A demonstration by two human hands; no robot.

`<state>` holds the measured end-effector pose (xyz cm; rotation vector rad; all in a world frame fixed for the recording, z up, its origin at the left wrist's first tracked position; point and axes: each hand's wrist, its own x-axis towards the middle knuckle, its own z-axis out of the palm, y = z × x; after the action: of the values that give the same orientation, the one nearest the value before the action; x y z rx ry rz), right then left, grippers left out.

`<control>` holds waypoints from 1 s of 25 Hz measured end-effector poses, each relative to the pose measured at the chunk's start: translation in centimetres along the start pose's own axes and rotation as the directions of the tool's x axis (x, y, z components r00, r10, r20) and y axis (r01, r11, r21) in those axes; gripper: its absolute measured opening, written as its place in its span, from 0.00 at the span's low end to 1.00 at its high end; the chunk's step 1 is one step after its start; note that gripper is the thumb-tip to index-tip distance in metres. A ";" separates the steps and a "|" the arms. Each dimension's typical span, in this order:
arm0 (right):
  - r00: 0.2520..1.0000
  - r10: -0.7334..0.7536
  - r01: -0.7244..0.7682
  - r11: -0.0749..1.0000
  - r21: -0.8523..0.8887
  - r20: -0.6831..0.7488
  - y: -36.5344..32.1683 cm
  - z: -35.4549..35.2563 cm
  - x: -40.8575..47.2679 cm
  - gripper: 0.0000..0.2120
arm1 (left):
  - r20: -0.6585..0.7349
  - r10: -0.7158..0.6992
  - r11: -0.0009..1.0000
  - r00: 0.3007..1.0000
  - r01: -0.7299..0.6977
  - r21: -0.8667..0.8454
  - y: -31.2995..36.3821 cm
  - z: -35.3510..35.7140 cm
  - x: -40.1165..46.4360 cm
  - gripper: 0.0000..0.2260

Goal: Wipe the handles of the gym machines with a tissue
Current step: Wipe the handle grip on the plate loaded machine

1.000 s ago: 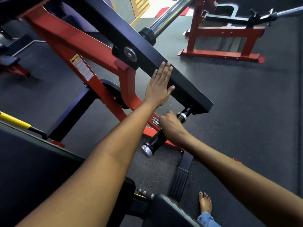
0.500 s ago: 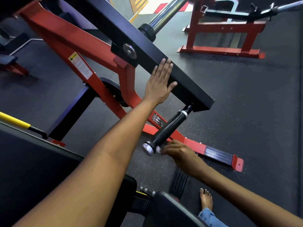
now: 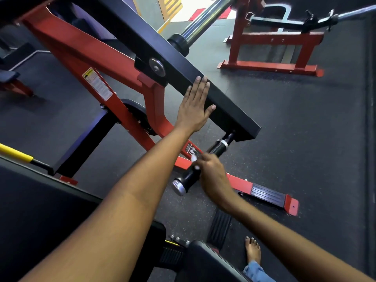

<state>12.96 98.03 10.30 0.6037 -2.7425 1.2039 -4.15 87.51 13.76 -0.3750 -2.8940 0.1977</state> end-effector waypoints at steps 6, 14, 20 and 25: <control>0.996 0.073 -0.075 0.995 0.058 0.050 0.7 -2.7 2.7 0.08 | 0.016 0.009 1.000 1.000 -0.009 0.014 -0.1 0.0 0.0 0.32; 0.911 0.149 -0.008 0.938 -0.346 0.384 -1.6 -2.1 7.2 0.11 | 0.026 0.003 1.000 1.000 -0.003 0.023 -0.1 -0.1 0.0 0.31; 0.881 0.004 0.096 0.978 -0.185 0.473 -3.6 -0.6 4.7 0.09 | 0.012 0.000 1.000 1.000 0.000 0.014 0.0 0.0 -0.2 0.32; 0.955 -0.256 0.208 0.940 0.272 0.153 -1.2 0.0 -1.7 0.14 | 0.009 -0.001 1.000 1.000 0.001 0.006 0.0 -0.1 -0.1 0.32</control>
<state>14.96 97.86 10.73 1.0875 -2.5767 1.5165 -3.98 87.49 13.87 -0.3727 -2.9020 0.2081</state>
